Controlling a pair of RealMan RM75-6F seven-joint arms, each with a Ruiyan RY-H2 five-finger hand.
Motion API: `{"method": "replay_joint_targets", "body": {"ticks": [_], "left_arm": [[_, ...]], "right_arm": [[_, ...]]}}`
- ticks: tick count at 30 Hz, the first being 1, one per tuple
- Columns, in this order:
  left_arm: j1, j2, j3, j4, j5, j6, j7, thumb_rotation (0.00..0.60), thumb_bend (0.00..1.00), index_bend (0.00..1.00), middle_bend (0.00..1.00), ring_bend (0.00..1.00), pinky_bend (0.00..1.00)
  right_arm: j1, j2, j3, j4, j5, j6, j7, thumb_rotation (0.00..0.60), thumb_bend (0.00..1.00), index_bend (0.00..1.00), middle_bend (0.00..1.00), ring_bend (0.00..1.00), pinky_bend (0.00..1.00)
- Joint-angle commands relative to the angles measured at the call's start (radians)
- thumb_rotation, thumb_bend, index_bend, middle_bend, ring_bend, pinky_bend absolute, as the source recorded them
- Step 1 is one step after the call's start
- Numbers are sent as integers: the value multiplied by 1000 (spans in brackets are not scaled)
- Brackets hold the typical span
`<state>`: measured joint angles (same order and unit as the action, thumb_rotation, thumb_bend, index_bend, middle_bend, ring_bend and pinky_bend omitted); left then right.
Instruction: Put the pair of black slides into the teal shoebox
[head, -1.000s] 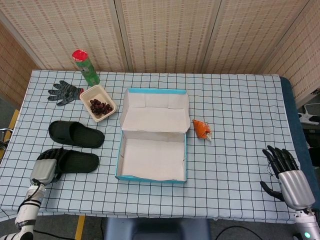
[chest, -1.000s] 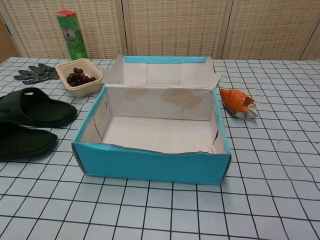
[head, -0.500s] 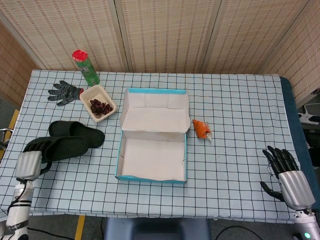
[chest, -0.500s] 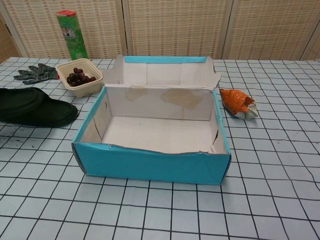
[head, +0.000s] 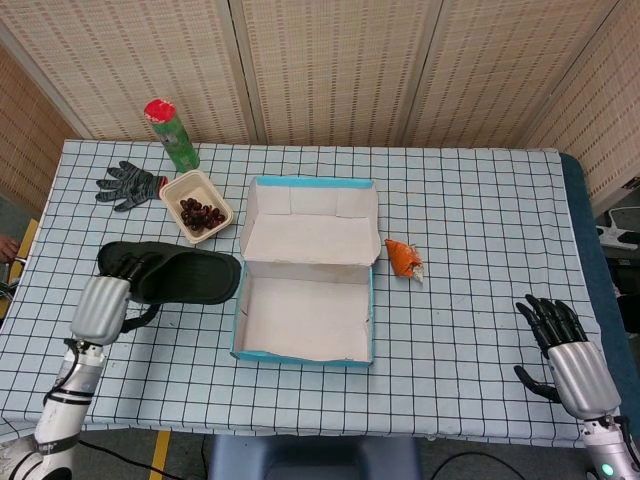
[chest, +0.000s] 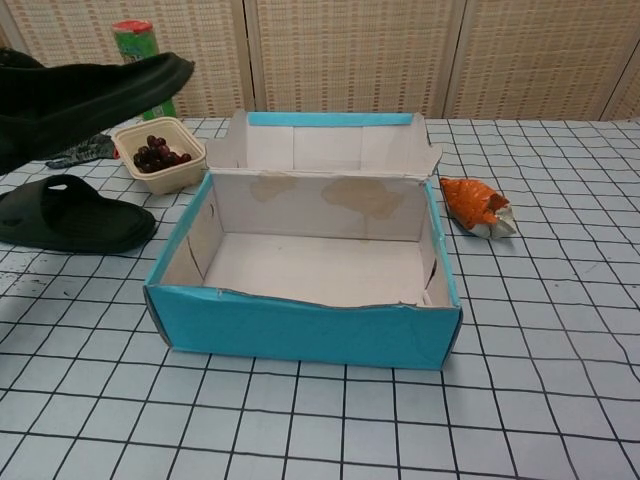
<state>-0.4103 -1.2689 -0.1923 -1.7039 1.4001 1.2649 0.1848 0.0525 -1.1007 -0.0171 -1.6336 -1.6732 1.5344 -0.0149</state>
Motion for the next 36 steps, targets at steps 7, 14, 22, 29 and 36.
{"method": "replay_joint_targets", "body": {"ticks": [7, 14, 22, 29, 36], "left_arm": [[-285, -91, -104, -130, -202, -292, 209, 600, 625, 458, 602, 577, 535], [-394, -164, -113, -137, -355, -338, 318, 600, 608, 441, 602, 579, 563], [-469, -212, -85, -116, -491, -335, 392, 600, 597, 426, 617, 600, 677], [-532, -246, -76, -35, -679, -334, 450, 600, 583, 422, 643, 661, 715], [-566, -276, -52, 21, -723, -330, 450, 600, 580, 423, 671, 699, 744]], "right_arm": [[10, 1, 3, 5, 17, -25, 8, 600, 148, 0, 0, 0, 0], [17, 3, 7, 7, 32, -41, 21, 600, 148, 0, 0, 0, 0], [20, 11, 5, 6, 31, -45, 38, 600, 148, 0, 0, 0, 0], [20, 15, 5, 6, 29, -41, 49, 600, 148, 0, 0, 0, 0], [21, 16, 2, 4, 28, -45, 50, 600, 148, 0, 0, 0, 0]]}}
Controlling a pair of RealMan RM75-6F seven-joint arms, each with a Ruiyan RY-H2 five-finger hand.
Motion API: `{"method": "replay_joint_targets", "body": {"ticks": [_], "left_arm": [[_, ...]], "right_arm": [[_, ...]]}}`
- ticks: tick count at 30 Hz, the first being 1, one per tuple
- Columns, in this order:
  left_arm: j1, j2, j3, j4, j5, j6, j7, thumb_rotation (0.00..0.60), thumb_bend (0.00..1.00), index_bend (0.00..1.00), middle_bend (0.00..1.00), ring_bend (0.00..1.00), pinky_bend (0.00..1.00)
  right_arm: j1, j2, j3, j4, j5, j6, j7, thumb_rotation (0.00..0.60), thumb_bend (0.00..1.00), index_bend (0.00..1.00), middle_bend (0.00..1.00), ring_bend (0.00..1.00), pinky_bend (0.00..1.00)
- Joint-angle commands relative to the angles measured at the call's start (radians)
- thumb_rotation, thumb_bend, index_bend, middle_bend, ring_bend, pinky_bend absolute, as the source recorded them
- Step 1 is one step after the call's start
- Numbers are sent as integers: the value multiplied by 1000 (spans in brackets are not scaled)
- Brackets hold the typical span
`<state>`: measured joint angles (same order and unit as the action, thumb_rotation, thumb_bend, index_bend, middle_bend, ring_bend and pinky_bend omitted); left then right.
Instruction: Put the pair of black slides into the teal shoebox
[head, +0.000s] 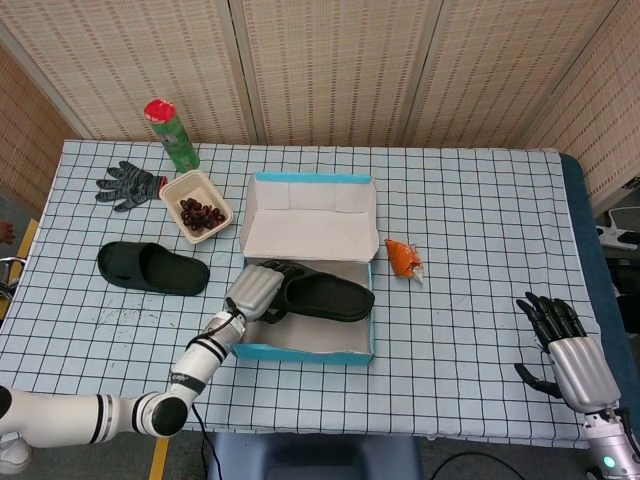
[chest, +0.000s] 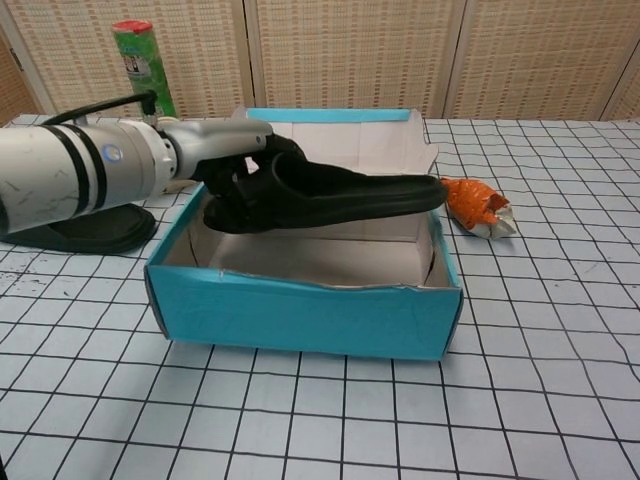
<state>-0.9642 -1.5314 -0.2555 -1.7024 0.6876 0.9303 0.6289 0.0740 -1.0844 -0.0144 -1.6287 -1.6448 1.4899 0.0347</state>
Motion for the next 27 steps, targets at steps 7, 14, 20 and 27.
{"method": "replay_joint_targets", "body": {"ticks": [7, 14, 20, 27], "left_arm": [[-30, -69, 49, 99, -21, 61, 43, 600, 569, 453, 743, 761, 788], [-34, -120, 65, 169, -53, 95, 73, 600, 558, 520, 829, 815, 857], [-49, -155, 102, 204, -125, 93, 153, 600, 557, 543, 851, 834, 883], [-62, -195, 127, 226, -149, 90, 203, 600, 550, 542, 851, 835, 884]], "right_arm": [[2, 1, -5, -3, 0, -9, -2, 600, 148, 0, 0, 0, 0], [4, 4, -11, -8, -6, -17, -4, 600, 148, 0, 0, 0, 0], [5, 3, -15, -10, -10, -18, -6, 600, 148, 0, 0, 0, 0], [5, 2, -16, -11, -12, -18, -4, 600, 148, 0, 0, 0, 0]]}}
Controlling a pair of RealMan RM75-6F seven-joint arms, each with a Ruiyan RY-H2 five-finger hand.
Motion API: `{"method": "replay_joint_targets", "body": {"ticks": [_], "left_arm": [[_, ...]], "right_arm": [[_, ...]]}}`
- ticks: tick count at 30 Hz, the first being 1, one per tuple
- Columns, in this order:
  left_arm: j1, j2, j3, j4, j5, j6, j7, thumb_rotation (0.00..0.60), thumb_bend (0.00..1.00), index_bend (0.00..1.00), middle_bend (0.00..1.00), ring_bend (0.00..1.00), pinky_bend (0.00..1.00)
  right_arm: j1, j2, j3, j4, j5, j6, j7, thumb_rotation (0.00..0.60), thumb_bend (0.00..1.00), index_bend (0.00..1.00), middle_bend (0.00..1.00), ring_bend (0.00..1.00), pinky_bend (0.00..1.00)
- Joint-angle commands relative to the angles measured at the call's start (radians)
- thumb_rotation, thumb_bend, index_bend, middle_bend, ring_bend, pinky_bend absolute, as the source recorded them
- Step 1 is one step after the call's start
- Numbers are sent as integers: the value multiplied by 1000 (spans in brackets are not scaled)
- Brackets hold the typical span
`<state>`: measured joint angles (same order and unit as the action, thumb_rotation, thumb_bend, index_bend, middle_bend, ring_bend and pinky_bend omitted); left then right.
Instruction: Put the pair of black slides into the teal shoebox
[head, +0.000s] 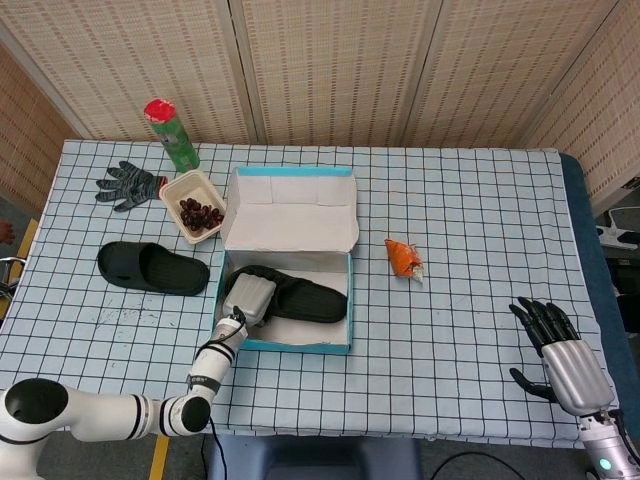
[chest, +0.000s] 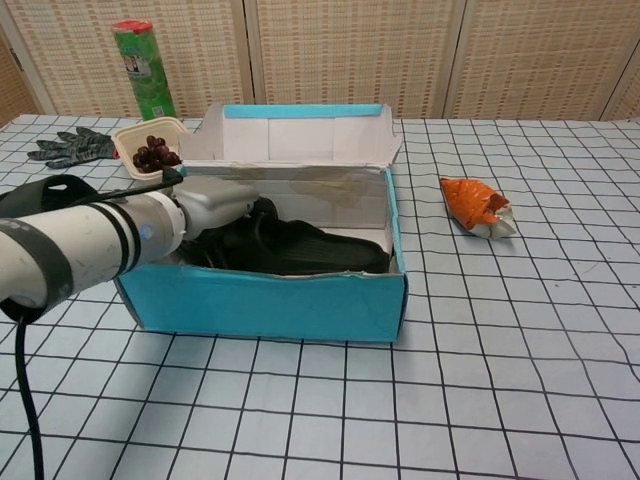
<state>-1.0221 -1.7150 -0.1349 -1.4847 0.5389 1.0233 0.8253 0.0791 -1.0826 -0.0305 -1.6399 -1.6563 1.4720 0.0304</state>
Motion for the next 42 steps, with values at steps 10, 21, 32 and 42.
{"method": "replay_joint_targets", "body": {"ticks": [10, 21, 32, 42], "left_arm": [[33, 17, -14, -29, 162, -32, -148, 600, 433, 0, 134, 254, 615], [84, 111, -63, -100, 307, -138, -418, 600, 394, 0, 0, 0, 261], [174, 277, -118, -203, 503, -51, -609, 600, 388, 0, 0, 0, 179], [263, 415, -16, -26, 440, -59, -512, 600, 389, 0, 0, 0, 37]], "right_arm": [[-2, 3, -1, 0, -3, 7, 10, 600, 148, 0, 0, 0, 0], [-4, 5, -4, -3, -10, 12, 6, 600, 148, 0, 0, 0, 0], [-9, 7, -5, -4, -20, 28, 5, 600, 148, 0, 0, 0, 0], [-18, 9, -4, 0, -39, 58, 7, 600, 148, 0, 0, 0, 0]]}}
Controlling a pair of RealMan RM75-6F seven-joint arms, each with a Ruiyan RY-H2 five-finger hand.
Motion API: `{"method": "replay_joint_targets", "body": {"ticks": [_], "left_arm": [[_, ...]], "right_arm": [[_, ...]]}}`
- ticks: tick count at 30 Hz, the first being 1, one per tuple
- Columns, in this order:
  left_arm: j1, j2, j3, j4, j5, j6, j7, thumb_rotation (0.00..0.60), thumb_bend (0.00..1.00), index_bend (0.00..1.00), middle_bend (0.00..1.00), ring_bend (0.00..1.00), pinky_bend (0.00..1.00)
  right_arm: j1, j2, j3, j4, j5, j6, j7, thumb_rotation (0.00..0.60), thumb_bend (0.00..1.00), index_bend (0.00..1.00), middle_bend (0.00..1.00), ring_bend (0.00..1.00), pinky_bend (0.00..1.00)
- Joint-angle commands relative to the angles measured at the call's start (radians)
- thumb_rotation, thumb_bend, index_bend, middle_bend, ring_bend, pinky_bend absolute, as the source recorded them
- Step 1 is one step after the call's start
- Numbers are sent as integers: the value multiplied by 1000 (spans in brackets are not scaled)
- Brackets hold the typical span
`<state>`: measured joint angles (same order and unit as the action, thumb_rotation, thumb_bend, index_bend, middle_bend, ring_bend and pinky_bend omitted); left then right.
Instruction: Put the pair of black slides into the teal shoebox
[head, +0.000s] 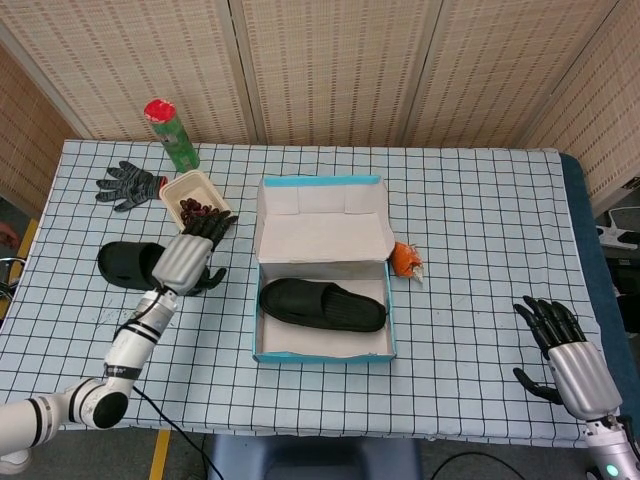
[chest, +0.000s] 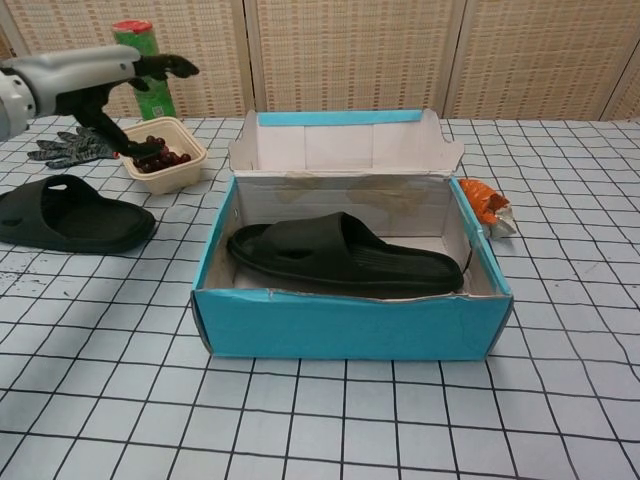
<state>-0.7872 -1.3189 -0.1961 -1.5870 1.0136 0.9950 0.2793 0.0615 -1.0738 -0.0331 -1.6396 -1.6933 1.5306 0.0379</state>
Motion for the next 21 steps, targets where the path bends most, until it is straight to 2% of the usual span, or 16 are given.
{"method": "replay_joint_targets", "body": {"ticks": [1, 8, 15, 21], "left_arm": [[34, 14, 54, 104, -44, -40, 33, 600, 380, 0, 0, 0, 20], [63, -29, 100, 307, -78, -156, -26, 600, 338, 0, 0, 0, 0], [81, -38, 122, 406, -21, -206, -82, 600, 331, 0, 0, 0, 0], [86, -86, 130, 520, 2, -263, -126, 600, 328, 0, 0, 0, 0]], "right_arm": [[0, 0, -2, -1, -3, -1, 0, 600, 148, 0, 0, 0, 0], [-2, -2, -4, -4, -9, 1, -9, 600, 148, 0, 0, 0, 0], [-7, -5, -7, -7, -19, 11, -23, 600, 148, 0, 0, 0, 0], [-7, -6, -20, -14, -38, 5, -31, 600, 148, 0, 0, 0, 0]]}}
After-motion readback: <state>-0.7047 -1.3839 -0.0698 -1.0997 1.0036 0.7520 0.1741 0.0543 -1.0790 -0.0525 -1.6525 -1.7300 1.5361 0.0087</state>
